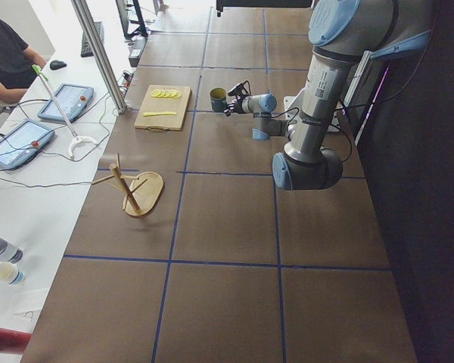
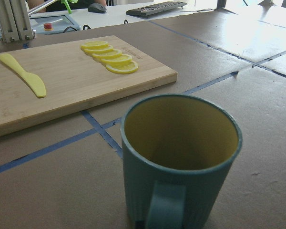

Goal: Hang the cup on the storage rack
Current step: 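Lift the mug by its handle with the left gripper toward the wooden rack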

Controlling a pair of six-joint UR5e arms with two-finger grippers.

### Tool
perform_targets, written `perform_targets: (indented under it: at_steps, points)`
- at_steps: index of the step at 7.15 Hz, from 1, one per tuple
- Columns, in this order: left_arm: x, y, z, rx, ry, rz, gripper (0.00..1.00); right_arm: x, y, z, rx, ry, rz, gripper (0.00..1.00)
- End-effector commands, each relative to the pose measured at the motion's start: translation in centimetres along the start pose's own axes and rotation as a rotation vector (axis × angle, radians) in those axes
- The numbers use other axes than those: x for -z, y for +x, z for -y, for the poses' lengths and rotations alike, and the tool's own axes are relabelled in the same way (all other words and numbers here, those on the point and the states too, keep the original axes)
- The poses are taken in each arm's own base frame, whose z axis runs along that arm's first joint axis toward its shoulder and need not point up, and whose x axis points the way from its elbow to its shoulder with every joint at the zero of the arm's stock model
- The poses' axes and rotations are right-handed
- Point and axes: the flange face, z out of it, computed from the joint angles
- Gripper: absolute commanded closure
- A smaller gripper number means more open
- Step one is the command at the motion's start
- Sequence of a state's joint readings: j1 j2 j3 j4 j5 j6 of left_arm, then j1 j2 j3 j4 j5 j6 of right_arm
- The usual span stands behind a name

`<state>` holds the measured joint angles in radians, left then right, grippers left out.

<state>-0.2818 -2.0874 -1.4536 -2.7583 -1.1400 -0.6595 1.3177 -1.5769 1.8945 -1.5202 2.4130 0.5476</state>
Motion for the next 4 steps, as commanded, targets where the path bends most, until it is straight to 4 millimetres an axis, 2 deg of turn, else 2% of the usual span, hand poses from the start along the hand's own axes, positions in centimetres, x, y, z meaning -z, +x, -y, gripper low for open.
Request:
perform_targets:
  at_steps: [1, 2, 3, 4]
  points:
    - [0.4, -2.5, 4.8, 0.033, 0.073, 0.021, 1.0, -0.1, 0.1, 0.0, -0.002, -0.002, -0.001, 0.0]
    - [0.6, -4.4, 6.5, 0.123, 0.101, 0.039, 1.0, -0.1, 0.2, -0.1, -0.003, -0.003, -0.002, 0.0]
    - [0.6, -5.6, 7.4, 0.316, 0.125, 0.042, 1.0, -0.1, 0.3, -0.2, -0.005, -0.004, -0.002, 0.0]
    - [1.2, -7.9, 8.7, 0.484, 0.15, -0.007, 1.0, -0.1, 0.3, -0.2, -0.005, -0.004, -0.002, 0.0]
